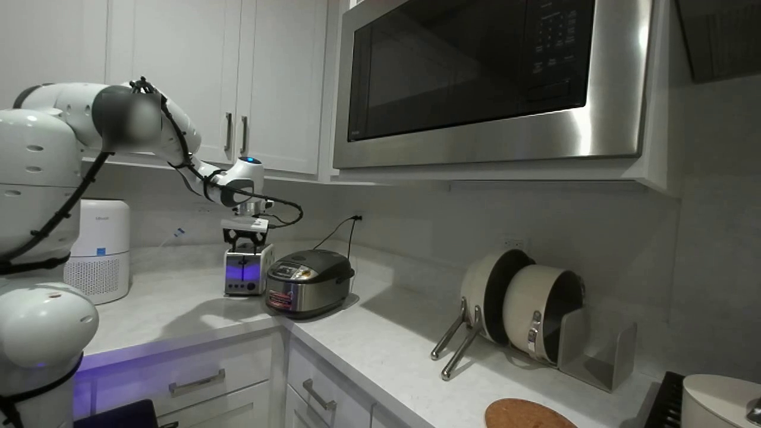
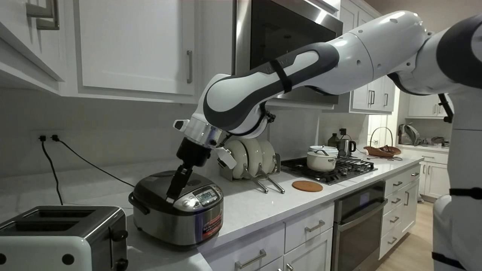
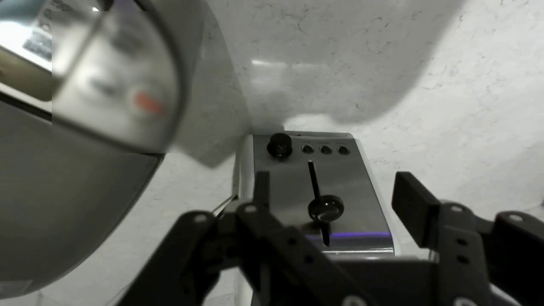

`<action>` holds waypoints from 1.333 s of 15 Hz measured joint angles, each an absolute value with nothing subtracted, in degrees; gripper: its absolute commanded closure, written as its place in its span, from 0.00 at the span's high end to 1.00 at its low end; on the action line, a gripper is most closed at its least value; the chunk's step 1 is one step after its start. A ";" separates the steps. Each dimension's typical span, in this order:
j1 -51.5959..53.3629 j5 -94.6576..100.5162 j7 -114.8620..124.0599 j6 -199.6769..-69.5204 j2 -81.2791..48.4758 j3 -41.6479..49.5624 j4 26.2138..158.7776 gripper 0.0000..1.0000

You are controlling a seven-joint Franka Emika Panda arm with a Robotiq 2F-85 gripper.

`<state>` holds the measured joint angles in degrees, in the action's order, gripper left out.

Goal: Push down the switch on the toaster

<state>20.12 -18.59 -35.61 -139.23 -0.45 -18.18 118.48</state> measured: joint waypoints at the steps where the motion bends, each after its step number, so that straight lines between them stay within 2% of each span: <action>1: 20.13 -18.46 -35.61 -139.23 -0.98 -18.49 118.02 0.35; 4: 20.13 -18.09 -35.61 -139.25 -2.61 -19.28 116.56 0.12; 6: 20.12 -17.91 -35.61 -139.29 -3.88 -19.67 115.37 0.00; 20: 20.07 -15.57 -35.64 -139.45 -14.69 -22.18 104.94 0.00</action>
<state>20.07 -15.57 -35.64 -139.45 -14.69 -22.18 104.94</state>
